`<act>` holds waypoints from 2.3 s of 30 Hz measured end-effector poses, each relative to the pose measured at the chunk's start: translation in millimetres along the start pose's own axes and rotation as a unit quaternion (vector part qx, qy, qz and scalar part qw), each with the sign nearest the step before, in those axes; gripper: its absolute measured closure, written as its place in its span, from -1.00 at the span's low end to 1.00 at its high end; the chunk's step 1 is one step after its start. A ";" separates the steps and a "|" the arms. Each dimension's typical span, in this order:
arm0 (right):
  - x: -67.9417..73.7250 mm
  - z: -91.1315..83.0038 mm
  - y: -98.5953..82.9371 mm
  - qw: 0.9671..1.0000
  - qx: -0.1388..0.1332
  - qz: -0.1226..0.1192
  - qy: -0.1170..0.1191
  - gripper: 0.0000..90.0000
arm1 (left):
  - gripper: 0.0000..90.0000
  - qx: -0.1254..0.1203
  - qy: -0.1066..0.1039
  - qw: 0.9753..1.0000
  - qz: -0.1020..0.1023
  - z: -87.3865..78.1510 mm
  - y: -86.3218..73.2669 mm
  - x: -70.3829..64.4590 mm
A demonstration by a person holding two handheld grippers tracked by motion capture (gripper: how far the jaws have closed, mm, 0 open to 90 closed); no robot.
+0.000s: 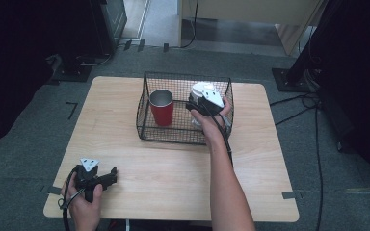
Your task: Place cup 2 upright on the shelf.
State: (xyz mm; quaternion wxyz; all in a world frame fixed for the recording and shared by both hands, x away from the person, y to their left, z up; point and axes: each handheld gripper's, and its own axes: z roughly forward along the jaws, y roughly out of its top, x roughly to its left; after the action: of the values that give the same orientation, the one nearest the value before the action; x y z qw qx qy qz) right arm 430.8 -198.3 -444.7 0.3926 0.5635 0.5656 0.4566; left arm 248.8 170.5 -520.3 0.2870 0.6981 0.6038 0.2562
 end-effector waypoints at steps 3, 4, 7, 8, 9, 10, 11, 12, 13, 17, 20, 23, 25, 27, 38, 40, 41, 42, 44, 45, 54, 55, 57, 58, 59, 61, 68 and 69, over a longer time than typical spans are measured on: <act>0.1 -0.3 0.1 1.000 0.004 -0.007 0.003 -0.83 | -0.81 0.000 0.000 1.000 0.000 0.0 0.0 0.0; -0.2 -0.3 -0.1 1.000 0.005 -0.010 0.000 -0.86 | -0.81 0.000 0.000 1.000 0.000 0.0 0.0 0.0; -1.3 -0.4 0.2 1.000 0.006 -0.003 -0.003 -0.92 | -0.81 0.000 0.000 1.000 0.000 0.0 0.0 0.0; -1.0 -0.6 0.1 1.000 0.005 -0.005 -0.004 -0.92 | -0.81 0.000 0.000 1.000 0.000 0.0 0.0 0.0; -0.6 -0.8 0.0 1.000 0.003 -0.006 -0.003 -0.92 | -0.81 0.000 0.000 1.000 0.000 0.0 0.0 0.0; -0.2 -1.4 -0.3 1.000 0.001 -0.007 -0.001 -0.92 | -0.81 0.000 0.000 1.000 0.000 0.0 0.0 0.0; -0.3 -1.8 -0.6 1.000 -0.001 -0.009 0.001 -0.91 | -0.81 0.000 0.000 1.000 0.000 0.0 0.0 0.0; 0.6 -2.6 -1.0 1.000 -0.003 -0.009 0.001 -0.80 | -0.81 0.000 0.000 1.000 0.000 0.1 0.0 0.0; 1.0 -3.4 -1.5 1.000 -0.008 -0.014 0.001 -0.78 | -0.81 0.000 0.000 1.000 0.000 0.0 0.0 0.0; 4.8 -4.4 -2.9 0.999 -0.014 -0.036 0.009 -0.74 | -0.81 0.000 0.000 1.000 0.000 0.0 0.0 0.0; 6.6 -4.2 -2.9 0.999 -0.017 -0.034 0.011 -0.65 | -0.81 0.000 0.000 1.000 0.000 0.1 0.0 0.0; 8.6 -3.9 -2.7 0.999 -0.022 -0.042 0.022 -0.65 | -0.81 0.000 0.000 1.000 0.000 0.0 0.0 0.0; 8.9 -3.5 -2.6 0.998 -0.025 -0.044 0.032 -0.65 | -0.81 0.000 0.000 1.000 0.000 0.0 0.0 0.0; 8.0 -3.6 -2.4 0.998 -0.031 -0.040 0.044 -0.64 | -0.81 0.000 0.000 1.000 0.000 0.1 0.0 0.0; 4.5 -3.0 -4.4 0.998 -0.019 -0.037 0.053 -0.64 | -0.81 0.000 0.000 1.000 0.000 0.0 0.0 0.0; 2.5 -3.4 -4.1 0.998 -0.016 -0.032 0.051 -0.65 | -0.81 0.000 0.000 1.000 0.000 0.0 0.0 0.0; 2.0 -3.7 -4.1 0.998 -0.015 -0.031 0.050 -0.65 | -0.81 0.000 0.000 1.000 0.000 0.0 0.0 0.0; 1.6 -4.0 -4.1 0.998 -0.015 -0.029 0.050 -0.65 | -0.81 0.000 0.000 1.000 0.000 0.0 0.0 0.0; 1.2 -4.4 -4.0 0.998 -0.016 -0.028 0.050 -0.66 | -0.81 0.000 0.000 1.000 0.000 0.0 0.0 -0.1; 1.4 -4.6 -3.9 0.998 -0.016 -0.028 0.051 -0.67 | -0.81 0.000 0.000 1.000 0.000 0.0 0.0 0.0; -0.3 -5.7 -1.6 0.998 -0.017 -0.015 0.063 -0.99 | -0.81 0.000 0.000 1.000 0.000 0.0 0.0 0.0; -1.1 -6.0 -1.2 0.998 -0.017 -0.015 0.064 -1.00 | -0.81 0.000 0.000 1.000 0.000 0.1 0.0 0.0; -2.5 -6.7 0.1 0.998 -0.018 -0.010 0.063 -1.00 | -0.81 0.000 0.000 1.000 0.000 0.1 0.0 -0.1; -3.7 -7.0 0.8 0.998 -0.017 -0.009 0.063 -1.00 | -0.81 0.000 0.000 1.000 0.000 0.1 0.0 -0.1; -4.3 -7.4 1.2 0.998 -0.019 -0.012 0.062 -1.00 | -0.81 0.000 0.000 1.000 0.000 0.0 0.0 0.0; -5.5 -8.2 3.1 0.998 -0.024 -0.010 0.059 -1.00 | -0.81 0.000 0.000 1.000 0.000 0.1 0.0 -0.1; -3.6 -12.2 13.5 0.998 -0.038 -0.019 0.054 -1.00 | -0.81 0.000 -0.003 1.000 0.003 0.0 0.0 -0.2; -2.9 -12.9 15.1 0.998 -0.041 -0.018 0.053 -1.00 | -0.81 0.000 -0.003 1.000 0.003 0.0 0.0 -0.2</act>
State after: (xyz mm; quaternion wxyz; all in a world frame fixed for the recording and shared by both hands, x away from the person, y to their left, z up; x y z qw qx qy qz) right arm 422.8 -203.0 -426.9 0.3927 0.5120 0.5765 0.5013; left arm 248.8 170.3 -520.3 0.2876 0.7007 0.6011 0.2551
